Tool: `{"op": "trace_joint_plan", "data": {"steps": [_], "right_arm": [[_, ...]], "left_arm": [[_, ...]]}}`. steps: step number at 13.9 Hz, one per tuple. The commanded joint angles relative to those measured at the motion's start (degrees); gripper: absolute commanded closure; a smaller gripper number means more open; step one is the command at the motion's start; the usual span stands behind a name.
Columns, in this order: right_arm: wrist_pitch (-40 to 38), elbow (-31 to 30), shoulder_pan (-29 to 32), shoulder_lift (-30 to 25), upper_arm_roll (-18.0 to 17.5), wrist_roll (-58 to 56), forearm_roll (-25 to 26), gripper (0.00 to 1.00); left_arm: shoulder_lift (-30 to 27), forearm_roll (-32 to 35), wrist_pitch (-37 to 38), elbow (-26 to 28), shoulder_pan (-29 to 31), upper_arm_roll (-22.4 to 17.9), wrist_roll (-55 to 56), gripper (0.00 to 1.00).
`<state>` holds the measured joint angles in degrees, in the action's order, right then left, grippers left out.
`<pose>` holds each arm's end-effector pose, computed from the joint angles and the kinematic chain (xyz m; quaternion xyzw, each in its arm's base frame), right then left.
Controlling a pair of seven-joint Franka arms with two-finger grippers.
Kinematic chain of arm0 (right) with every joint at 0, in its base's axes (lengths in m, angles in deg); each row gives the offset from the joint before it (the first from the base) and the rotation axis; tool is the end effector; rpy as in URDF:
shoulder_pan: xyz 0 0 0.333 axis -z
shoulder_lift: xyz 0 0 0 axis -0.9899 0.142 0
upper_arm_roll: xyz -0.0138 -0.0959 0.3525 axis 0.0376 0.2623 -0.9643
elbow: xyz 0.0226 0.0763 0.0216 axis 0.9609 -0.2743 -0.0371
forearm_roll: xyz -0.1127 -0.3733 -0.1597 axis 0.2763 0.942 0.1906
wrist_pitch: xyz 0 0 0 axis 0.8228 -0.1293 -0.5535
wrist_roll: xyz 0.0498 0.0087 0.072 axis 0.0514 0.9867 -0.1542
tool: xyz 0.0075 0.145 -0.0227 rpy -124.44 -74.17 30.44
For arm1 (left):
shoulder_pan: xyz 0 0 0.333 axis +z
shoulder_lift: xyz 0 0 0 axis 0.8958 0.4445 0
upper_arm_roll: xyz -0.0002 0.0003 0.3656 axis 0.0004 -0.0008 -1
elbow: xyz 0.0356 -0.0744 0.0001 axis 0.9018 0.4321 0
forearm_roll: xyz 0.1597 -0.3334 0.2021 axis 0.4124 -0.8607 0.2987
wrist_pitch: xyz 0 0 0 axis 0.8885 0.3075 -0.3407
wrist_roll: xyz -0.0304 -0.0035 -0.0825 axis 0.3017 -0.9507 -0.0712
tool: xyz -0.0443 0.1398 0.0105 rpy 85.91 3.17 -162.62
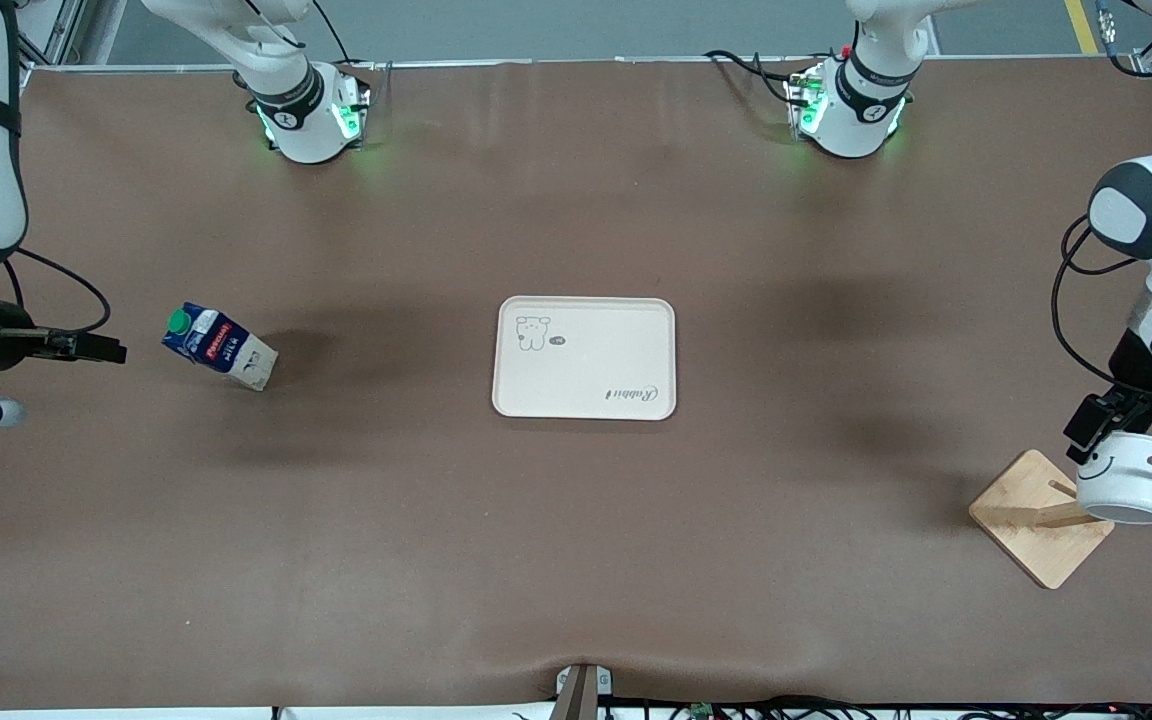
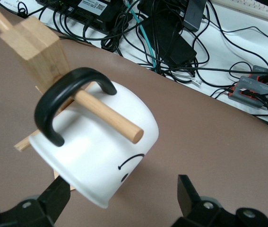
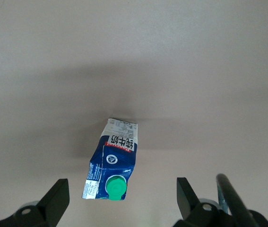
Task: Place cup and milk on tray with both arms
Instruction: 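Lower the right gripper onto the milk carton while the left gripper reaches the mug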
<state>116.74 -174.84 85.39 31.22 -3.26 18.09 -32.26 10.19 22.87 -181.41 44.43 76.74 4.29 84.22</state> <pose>0.6486 -0.0895 0.4739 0.9933 -0.0477 -0.1053 0.0003 0.6690 0.0957 0.4146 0.9415 0.2013 0.2695 0.0190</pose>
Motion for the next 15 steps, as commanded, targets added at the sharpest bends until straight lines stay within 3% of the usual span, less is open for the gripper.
{"op": "trace_joint_plan", "data": {"steps": [1,6,8,12,15], "right_arm": [[-0.4,-2.2,1.8,0.1,-0.8,0.4,-1.7,0.0],[2.9,-6.8,1.3,-0.4,-0.7,0.5,-5.3,0.0],[4.6,-10.0,0.9,-0.7,-0.7,0.8,-5.3,0.0],[5.9,-17.5,-1.1,-4.7,-0.8,13.6,-5.2,0.0],[7.4,-19.9,-2.1,-6.1,-0.8,17.1,-4.6,0.0]], "left_arm": [[2.3,1.0,-0.4,-2.0,0.1,0.2,-0.1,0.0],[3.6,1.1,-0.7,-2.7,-0.2,0.3,0.0,0.01],[4.0,1.1,-0.7,-2.7,-0.9,0.3,0.1,0.11],[4.6,1.1,-0.7,-2.8,-1.0,0.2,0.2,0.34],[4.7,1.2,-0.6,-2.6,-1.0,0.2,0.1,0.39]]}}
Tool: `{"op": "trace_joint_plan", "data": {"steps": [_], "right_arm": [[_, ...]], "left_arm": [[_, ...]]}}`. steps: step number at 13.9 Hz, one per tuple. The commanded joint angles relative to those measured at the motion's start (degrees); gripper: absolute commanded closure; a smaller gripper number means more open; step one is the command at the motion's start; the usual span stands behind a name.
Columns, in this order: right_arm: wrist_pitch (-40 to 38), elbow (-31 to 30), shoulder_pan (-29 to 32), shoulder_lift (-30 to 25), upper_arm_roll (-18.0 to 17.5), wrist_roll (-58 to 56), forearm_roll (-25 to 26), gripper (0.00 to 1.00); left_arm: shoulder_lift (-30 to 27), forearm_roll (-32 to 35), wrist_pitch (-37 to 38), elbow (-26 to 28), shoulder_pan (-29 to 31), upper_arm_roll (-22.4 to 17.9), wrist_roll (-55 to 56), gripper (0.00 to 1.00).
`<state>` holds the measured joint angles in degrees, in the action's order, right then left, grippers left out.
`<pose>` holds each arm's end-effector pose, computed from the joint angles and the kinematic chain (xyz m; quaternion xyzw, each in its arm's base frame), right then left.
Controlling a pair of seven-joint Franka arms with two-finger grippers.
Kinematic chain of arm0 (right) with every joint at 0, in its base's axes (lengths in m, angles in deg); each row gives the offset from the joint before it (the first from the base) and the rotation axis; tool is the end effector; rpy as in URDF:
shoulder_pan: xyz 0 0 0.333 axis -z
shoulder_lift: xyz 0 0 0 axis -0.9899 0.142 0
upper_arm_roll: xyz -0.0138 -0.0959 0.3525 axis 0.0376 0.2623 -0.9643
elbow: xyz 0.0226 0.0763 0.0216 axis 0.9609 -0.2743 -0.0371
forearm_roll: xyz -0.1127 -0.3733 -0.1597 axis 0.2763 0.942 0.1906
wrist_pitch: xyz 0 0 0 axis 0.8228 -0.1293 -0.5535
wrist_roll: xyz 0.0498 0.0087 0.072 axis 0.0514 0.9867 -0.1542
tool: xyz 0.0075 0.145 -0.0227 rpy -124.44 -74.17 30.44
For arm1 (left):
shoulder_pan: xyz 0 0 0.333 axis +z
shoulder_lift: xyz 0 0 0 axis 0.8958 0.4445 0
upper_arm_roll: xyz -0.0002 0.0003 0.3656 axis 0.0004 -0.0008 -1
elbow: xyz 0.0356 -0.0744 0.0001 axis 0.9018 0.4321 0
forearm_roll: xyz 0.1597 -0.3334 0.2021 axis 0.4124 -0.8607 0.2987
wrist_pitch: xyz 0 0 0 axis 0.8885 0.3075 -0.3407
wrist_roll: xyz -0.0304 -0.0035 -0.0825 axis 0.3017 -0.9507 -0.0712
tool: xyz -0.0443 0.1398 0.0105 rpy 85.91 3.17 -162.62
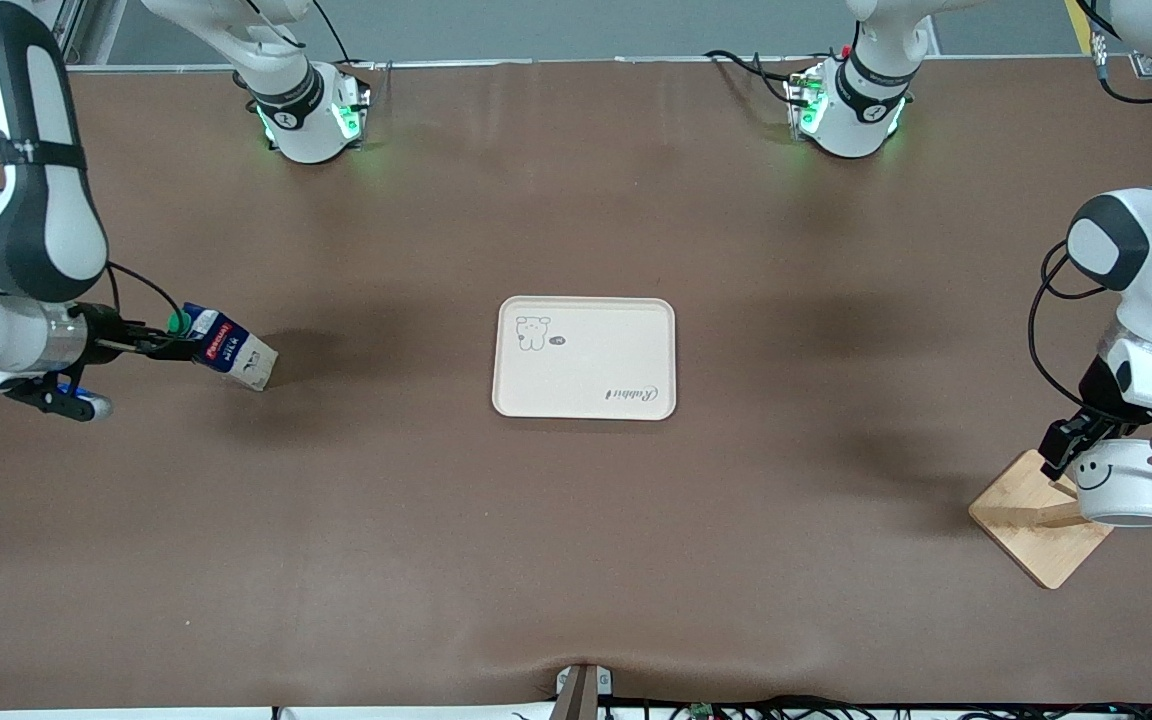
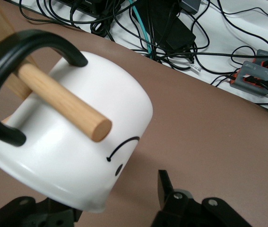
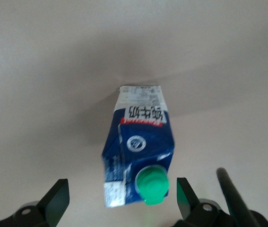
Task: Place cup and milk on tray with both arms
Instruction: 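Close the right gripper on the carton while the left gripper grasps the mug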
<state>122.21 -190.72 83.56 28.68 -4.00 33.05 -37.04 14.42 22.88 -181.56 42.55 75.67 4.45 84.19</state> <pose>0.5984 -0.0472 0.3791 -0.9702 0.1670 0.1743 0.0227 0.6847 0.0839 0.3820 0.9483 0.1931 0.2507 0.0236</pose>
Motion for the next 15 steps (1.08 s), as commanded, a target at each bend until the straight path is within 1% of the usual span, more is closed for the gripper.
{"op": "trace_joint_plan", "data": {"steps": [1,3,4,5,7,8,10,11,13,14,15], "right_arm": [[3.3,-5.1,-0.3,-4.2,0.0,2.2,0.3,0.0],[7.6,-9.5,-0.2,-6.4,0.0,2.2,0.9,0.0],[10.3,-12.2,-0.2,-7.6,0.0,2.2,1.3,0.0],[12.2,-14.4,-0.2,-8.4,0.0,2.2,1.5,0.0],[13.1,-15.3,0.1,-8.5,0.0,2.2,1.5,0.0],[13.1,-15.4,0.2,-8.4,0.0,2.2,1.6,0.0],[13.8,-16.2,0.4,-8.3,0.0,2.2,1.6,0.0],[14.5,-16.9,0.4,-8.3,0.0,2.2,1.6,0.04],[18.0,-18.4,0.4,-8.0,0.0,2.2,1.6,0.14],[19.3,-18.8,0.5,-7.9,0.1,2.2,1.6,0.3],[19.3,-18.8,0.6,-7.7,0.0,2.3,1.6,0.56]], "left_arm": [[0.5,2.3,-0.5,-0.7,0.1,0.0,0.2,0.4],[0.5,6.2,-0.5,-0.8,0.2,0.0,0.4,0.46],[0.7,7.1,-0.5,-0.8,0.2,0.0,0.5,0.47],[1.0,7.2,-0.5,-0.9,0.2,0.0,0.5,0.5],[0.9,7.2,-0.5,-0.9,0.2,0.0,0.4,0.55],[0.8,7.3,-0.5,-0.9,0.2,0.0,0.4,0.59],[0.5,7.5,-0.4,-0.7,0.3,0.0,0.4,0.61],[0.5,7.6,-0.4,-0.7,0.4,0.0,0.3,0.64],[0.4,7.7,-0.4,-0.4,0.4,0.0,0.2,0.72],[0.2,7.7,-0.4,-0.2,0.4,0.1,0.2,0.74],[0.1,7.7,-0.4,0.0,0.5,0.1,0.1,0.75]]}}
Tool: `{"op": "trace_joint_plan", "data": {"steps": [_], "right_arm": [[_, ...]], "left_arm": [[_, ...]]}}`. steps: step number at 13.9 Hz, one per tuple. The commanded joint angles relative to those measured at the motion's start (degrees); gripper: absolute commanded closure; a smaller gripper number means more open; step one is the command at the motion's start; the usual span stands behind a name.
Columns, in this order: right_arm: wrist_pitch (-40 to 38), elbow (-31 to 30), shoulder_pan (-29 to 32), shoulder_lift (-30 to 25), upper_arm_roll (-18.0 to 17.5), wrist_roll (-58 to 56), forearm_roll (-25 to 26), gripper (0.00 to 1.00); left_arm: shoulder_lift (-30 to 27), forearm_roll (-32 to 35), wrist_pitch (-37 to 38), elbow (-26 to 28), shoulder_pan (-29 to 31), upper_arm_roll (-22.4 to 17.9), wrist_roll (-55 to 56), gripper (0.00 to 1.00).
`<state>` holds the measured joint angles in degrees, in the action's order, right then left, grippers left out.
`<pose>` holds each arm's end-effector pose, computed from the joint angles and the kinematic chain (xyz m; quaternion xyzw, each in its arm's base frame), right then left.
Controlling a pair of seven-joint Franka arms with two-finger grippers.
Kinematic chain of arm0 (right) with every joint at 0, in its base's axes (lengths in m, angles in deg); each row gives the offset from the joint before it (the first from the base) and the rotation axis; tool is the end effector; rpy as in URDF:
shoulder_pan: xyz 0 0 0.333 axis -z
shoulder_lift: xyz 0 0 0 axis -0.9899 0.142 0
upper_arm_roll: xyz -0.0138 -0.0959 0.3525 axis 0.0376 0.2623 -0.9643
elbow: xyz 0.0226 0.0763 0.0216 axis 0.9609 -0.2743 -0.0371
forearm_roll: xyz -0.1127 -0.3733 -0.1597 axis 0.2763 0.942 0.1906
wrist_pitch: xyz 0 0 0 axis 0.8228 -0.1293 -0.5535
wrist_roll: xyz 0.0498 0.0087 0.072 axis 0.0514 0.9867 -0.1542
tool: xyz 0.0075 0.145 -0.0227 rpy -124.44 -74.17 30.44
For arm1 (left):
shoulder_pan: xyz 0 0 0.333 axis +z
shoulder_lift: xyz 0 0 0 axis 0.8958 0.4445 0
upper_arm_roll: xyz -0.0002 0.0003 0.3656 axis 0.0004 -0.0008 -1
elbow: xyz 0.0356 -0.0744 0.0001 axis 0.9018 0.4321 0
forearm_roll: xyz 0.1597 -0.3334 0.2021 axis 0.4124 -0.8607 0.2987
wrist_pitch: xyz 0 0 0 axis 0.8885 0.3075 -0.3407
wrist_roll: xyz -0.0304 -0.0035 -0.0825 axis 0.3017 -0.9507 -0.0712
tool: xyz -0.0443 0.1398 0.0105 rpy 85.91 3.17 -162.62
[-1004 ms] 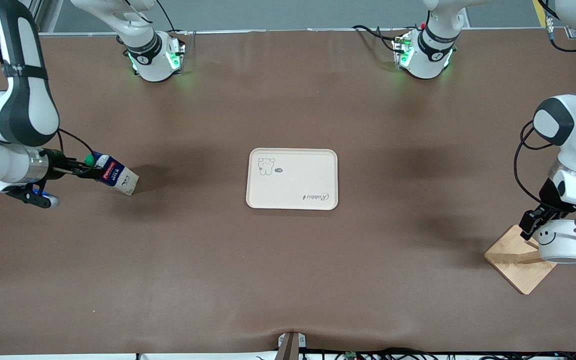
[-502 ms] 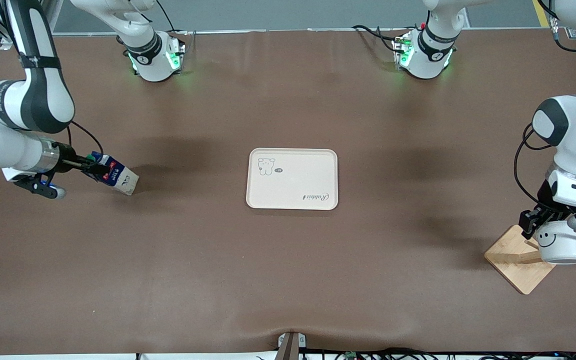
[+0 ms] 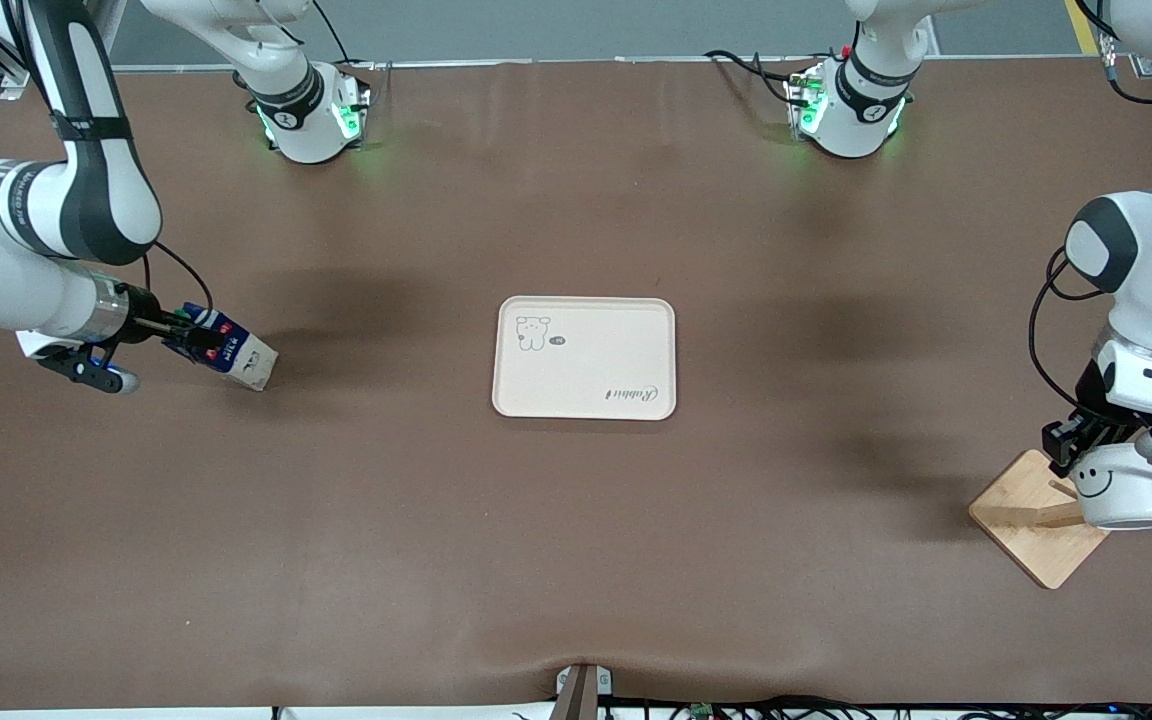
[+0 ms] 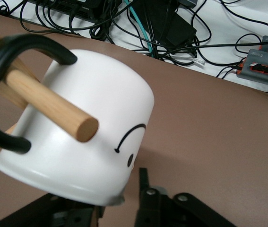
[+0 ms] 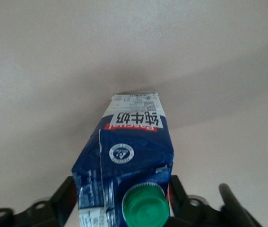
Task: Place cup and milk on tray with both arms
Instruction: 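Close the right gripper on the carton while the left gripper grasps the mug, then lift the mug with the left gripper while the right gripper lifts the carton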
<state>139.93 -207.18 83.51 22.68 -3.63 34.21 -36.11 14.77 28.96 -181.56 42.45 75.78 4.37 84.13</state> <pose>0.5535 -0.0523 0.3286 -0.9761 0.1858 0.1115 0.0173 0.6854 0.0832 0.3785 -0.9559 -0.1519 -0.2513 0.0079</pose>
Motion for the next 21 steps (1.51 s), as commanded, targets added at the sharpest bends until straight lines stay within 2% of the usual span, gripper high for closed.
{"op": "trace_joint_plan", "data": {"steps": [1,2,3,5,9,16,21], "right_arm": [[1.3,-2.2,0.6,-1.7,-0.4,1.2,0.7,0.78],[1.3,-1.9,0.6,-1.6,-0.4,1.4,0.6,0.88],[1.3,-1.5,0.6,-1.5,-0.4,1.5,0.7,0.93],[1.1,-1.0,0.9,-1.1,-0.4,1.5,0.6,0.93],[0.9,0.7,1.6,0.4,-0.4,0.9,0.6,0.93],[-3.9,10.7,2.7,3.8,-0.4,-1.7,0.5,0.93],[-6.0,16.6,2.6,6.0,-0.4,-2.1,0.5,0.93]], "left_arm": [[-0.6,1.6,-0.2,0.2,0.3,0.2,0.2,0.79],[-0.7,1.6,0.0,0.4,0.3,0.2,0.3,0.8],[-0.7,1.6,0.0,0.4,0.2,0.2,0.2,0.81],[-0.8,1.6,0.1,0.5,0.2,0.3,-0.1,0.84],[-1.4,1.6,0.8,0.5,0.1,1.0,-1.0,1.0],[-1.9,1.7,2.1,0.4,0.1,2.3,-1.2,1.0],[-4.5,1.6,7.5,-0.1,0.1,3.5,-1.1,1.0]]}}
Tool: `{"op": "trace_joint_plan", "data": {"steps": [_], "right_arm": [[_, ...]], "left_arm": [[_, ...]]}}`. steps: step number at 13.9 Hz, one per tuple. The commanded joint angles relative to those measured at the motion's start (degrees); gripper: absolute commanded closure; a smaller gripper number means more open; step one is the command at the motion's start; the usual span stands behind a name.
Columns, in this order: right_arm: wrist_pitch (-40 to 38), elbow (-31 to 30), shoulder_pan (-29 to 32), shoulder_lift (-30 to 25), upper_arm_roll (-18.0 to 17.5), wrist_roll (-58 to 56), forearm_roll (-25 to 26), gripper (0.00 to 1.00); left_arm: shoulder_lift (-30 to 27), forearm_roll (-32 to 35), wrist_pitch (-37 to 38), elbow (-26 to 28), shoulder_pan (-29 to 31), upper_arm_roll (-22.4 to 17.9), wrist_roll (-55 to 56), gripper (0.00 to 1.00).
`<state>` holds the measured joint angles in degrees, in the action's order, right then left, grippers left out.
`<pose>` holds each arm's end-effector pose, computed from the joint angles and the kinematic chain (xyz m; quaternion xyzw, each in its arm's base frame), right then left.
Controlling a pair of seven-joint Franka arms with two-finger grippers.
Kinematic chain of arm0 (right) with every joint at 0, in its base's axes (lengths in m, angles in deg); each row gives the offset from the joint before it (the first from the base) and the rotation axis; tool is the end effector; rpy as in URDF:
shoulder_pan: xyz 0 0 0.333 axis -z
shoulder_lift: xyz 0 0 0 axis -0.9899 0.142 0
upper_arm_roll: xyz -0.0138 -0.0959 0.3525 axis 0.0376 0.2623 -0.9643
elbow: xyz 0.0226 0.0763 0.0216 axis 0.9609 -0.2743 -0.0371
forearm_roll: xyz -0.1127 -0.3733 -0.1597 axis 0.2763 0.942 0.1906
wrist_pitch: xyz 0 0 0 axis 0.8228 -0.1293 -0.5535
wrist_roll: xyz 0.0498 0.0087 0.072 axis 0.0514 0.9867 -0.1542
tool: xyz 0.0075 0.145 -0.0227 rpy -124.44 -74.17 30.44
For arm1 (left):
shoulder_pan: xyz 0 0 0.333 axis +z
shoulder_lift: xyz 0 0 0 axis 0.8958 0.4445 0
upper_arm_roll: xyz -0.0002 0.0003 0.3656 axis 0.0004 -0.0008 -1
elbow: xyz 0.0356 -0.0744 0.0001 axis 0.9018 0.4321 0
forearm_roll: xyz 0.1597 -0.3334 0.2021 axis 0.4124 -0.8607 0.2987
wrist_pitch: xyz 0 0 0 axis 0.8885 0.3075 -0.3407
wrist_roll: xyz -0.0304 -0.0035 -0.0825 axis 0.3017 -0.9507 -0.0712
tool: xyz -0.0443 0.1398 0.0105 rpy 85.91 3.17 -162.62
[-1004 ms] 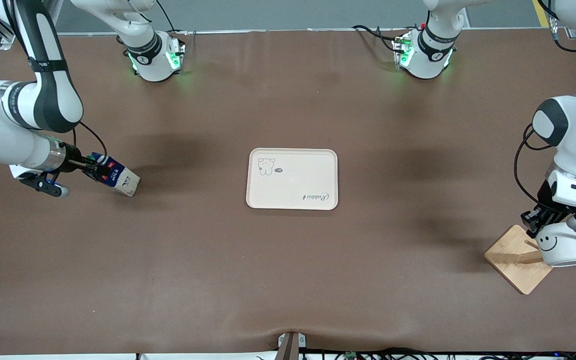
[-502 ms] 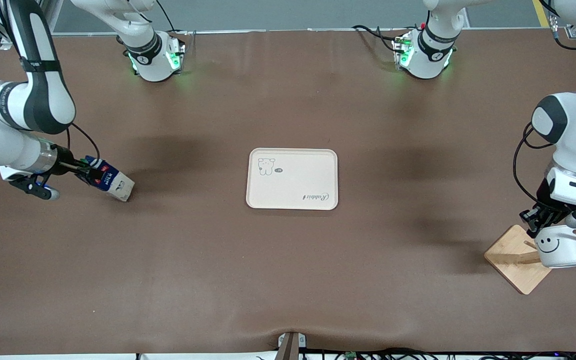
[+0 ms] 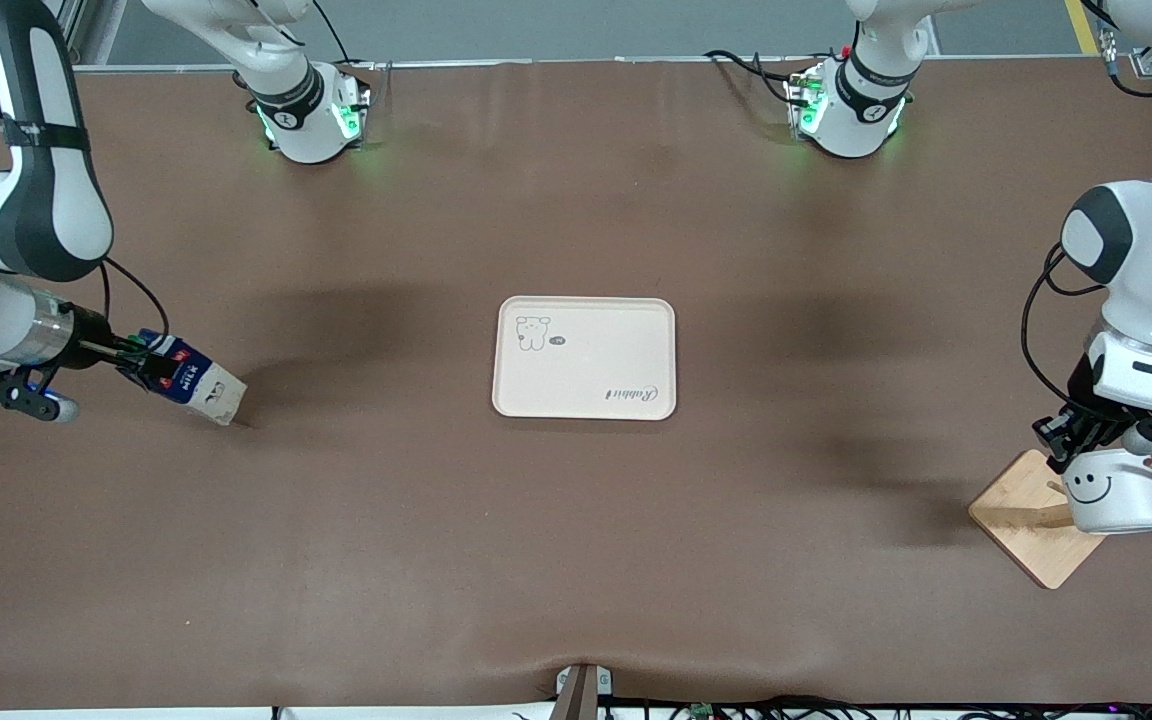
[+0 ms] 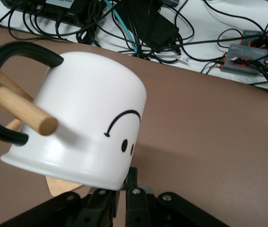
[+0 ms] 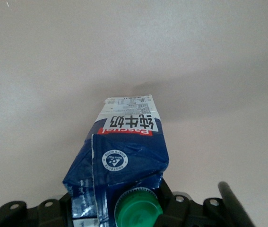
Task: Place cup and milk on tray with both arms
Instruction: 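Lift the mug with the left gripper while the right gripper lifts the carton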
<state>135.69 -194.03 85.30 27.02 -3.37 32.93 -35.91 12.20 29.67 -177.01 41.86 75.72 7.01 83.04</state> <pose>0.6152 -0.0793 0.3824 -0.9793 0.1884 0.0710 0.0188 0.6817 0.0530 0.4037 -0.9632 -0.1194 -0.2407 0.0104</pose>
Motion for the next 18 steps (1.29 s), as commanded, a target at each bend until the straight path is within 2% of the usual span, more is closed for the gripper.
{"op": "trace_joint_plan", "data": {"steps": [1,7,9,14,18], "right_arm": [[-2.5,4.7,0.7,1.7,-0.6,-1.3,0.2,0.93],[-4.6,10.2,0.3,2.8,-0.7,-9.1,0.3,0.93],[-4.7,11.7,0.1,2.8,-0.7,-12.2,0.3,0.93],[-10.0,16.5,-2.4,2.8,-0.9,-14.0,0.9,0.92],[-15.3,20.3,-5.6,2.8,-0.9,-13.8,1.6,0.92]], "left_arm": [[-2.2,0.9,4.0,0.6,0.2,1.4,0.1,1.0],[-5.5,0.9,11.0,0.3,0.2,3.2,0.5,1.0],[-6.5,0.8,13.6,-0.2,0.3,5.2,1.9,1.0],[-6.4,0.8,23.3,-6.0,0.2,9.3,5.9,1.0],[-5.8,-0.1,26.1,-7.0,0.1,13.8,10.7,1.0]]}}
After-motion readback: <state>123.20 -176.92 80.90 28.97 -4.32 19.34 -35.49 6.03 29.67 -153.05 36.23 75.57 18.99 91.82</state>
